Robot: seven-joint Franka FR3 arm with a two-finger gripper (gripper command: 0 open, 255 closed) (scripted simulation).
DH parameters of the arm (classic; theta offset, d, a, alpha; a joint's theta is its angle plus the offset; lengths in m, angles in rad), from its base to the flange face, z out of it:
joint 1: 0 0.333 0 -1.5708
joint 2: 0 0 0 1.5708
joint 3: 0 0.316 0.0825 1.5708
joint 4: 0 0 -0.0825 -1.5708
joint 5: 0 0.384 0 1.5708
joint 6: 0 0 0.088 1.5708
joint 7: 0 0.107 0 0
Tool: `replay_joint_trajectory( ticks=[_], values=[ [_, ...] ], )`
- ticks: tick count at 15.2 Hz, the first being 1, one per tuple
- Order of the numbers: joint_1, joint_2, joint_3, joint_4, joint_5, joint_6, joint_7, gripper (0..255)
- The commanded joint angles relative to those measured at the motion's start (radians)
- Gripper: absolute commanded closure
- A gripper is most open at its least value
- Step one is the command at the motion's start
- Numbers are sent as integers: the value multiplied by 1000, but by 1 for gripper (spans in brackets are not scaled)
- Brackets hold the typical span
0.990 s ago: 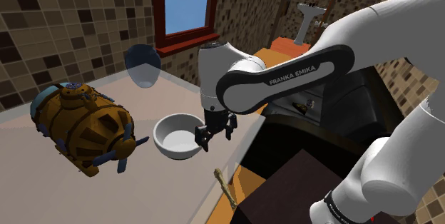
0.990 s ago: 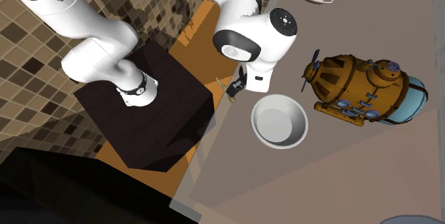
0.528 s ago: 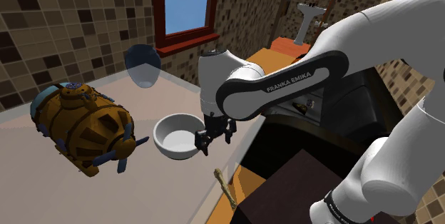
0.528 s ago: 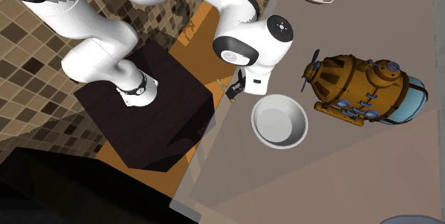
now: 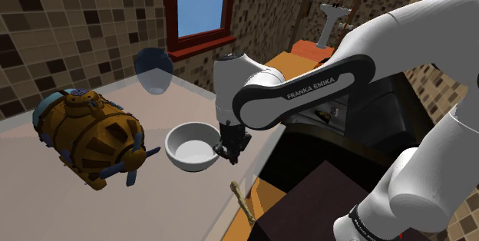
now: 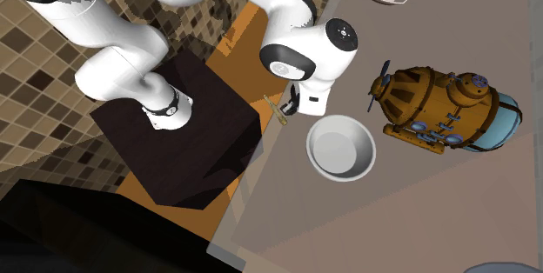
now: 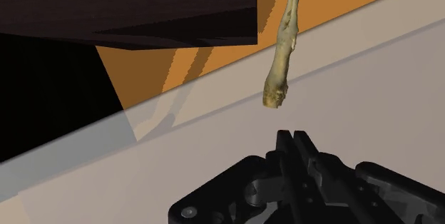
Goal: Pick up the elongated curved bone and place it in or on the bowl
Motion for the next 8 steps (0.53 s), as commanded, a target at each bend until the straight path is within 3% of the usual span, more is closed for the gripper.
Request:
replay_joint_trajectory(
  ticks=[1, 5, 6, 8],
  values=[
    [0, 0, 0, 0, 0, 0, 0, 255],
    [0, 0, 0, 0, 0, 0, 0, 255],
    [0, 0, 0, 0, 0, 0, 0, 0],
    [12, -3, 12, -56, 10, 43, 41, 0]
  ],
)
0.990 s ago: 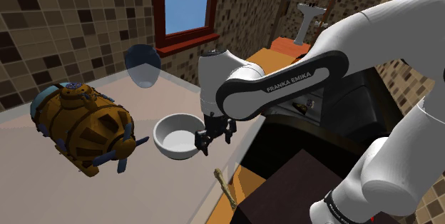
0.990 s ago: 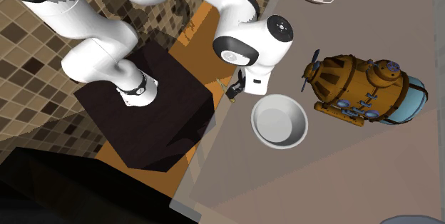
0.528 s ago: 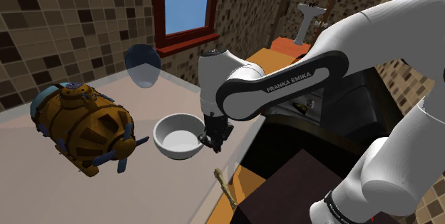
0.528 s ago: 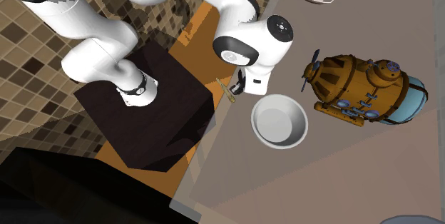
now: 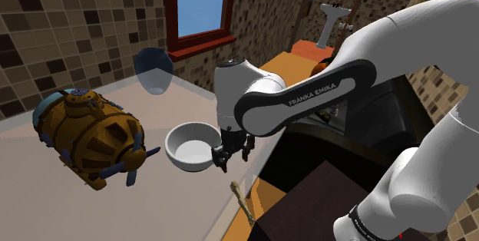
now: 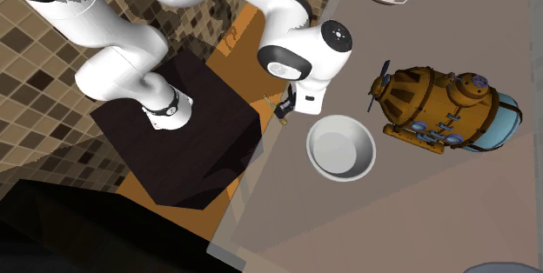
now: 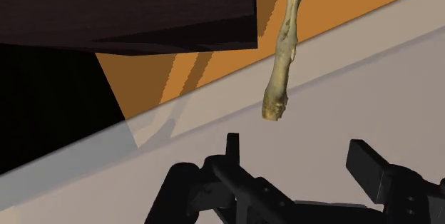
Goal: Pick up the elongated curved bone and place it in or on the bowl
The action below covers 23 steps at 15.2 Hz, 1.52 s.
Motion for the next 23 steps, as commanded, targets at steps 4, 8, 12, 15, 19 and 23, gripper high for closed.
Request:
replay_joint_trajectory(
  ticks=[4, 8, 12, 15, 19, 23],
  values=[
    [31, 11, 31, -120, 20, 107, 105, 0],
    [49, 37, 46, -176, 22, 175, 165, 0],
    [52, 76, 45, -201, -1, 234, 183, 0],
    [55, 103, 41, -215, -19, 272, 196, 0],
    [55, 103, 41, -215, -19, 272, 196, 0],
    [55, 103, 41, -215, -19, 272, 196, 255]
  ],
)
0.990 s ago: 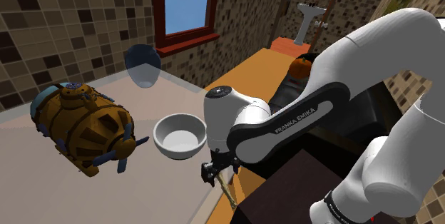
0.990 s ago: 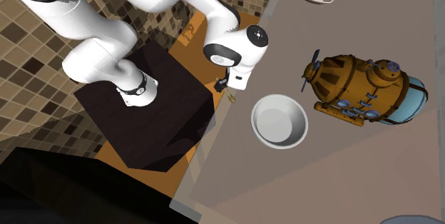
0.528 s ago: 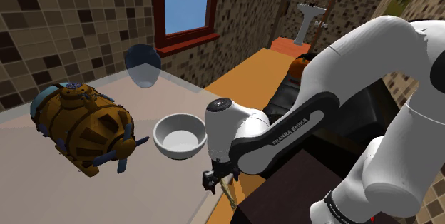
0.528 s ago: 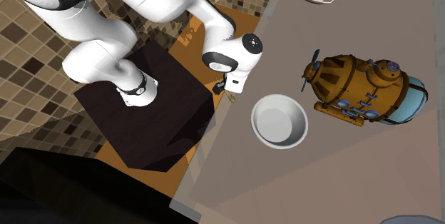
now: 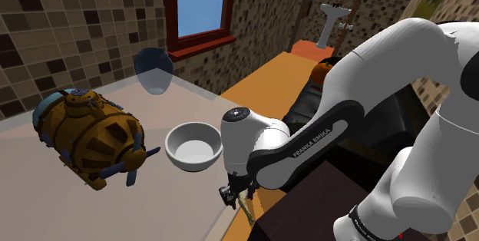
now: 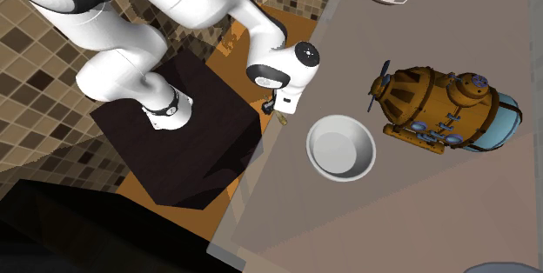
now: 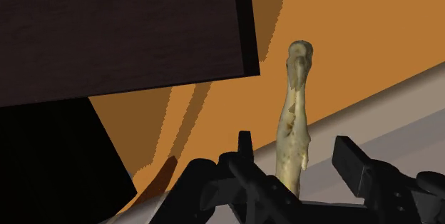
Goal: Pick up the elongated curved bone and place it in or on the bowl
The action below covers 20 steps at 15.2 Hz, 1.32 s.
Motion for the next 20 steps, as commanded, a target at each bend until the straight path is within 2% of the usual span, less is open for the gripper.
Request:
replay_joint_trajectory(
  ticks=[1, 9, 20],
  values=[
    [0, 0, 0, 0, 0, 0, 0, 255],
    [0, 0, 0, 0, 0, 0, 0, 255],
    [-6, -147, 9, 29, 89, -158, -62, 255]
  ],
)
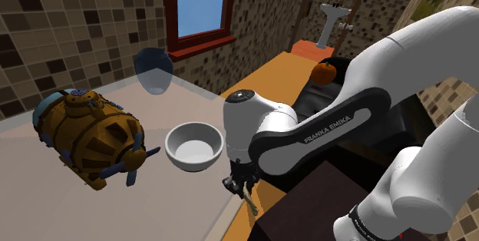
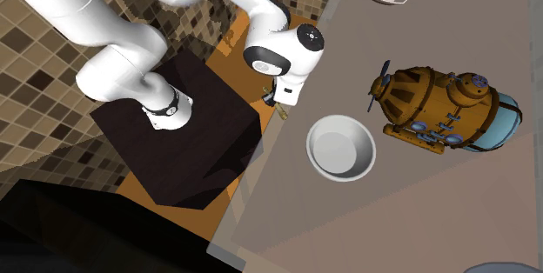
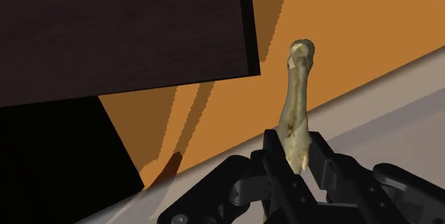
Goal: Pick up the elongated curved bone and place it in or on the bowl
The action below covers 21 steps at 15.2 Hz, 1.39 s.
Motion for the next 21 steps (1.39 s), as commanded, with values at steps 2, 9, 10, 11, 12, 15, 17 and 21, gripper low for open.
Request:
replay_joint_trajectory(
  ticks=[2, 9, 10, 11, 12, 15, 17, 21],
  values=[
    [0, -33, -1, 14, 17, -44, -11, 255],
    [2, -106, -10, 51, 48, -148, -35, 255],
    [3, -116, -12, 57, 51, -163, -37, 255],
    [3, -125, -14, 63, 54, -177, -40, 255],
    [3, -134, -15, 70, 57, -192, -42, 255],
    [4, -158, -21, 91, 65, -236, -48, 255],
    [4, -173, -25, 106, 69, -265, -52, 255],
    [-16, -109, -31, 189, 29, -289, -49, 255]
  ],
)
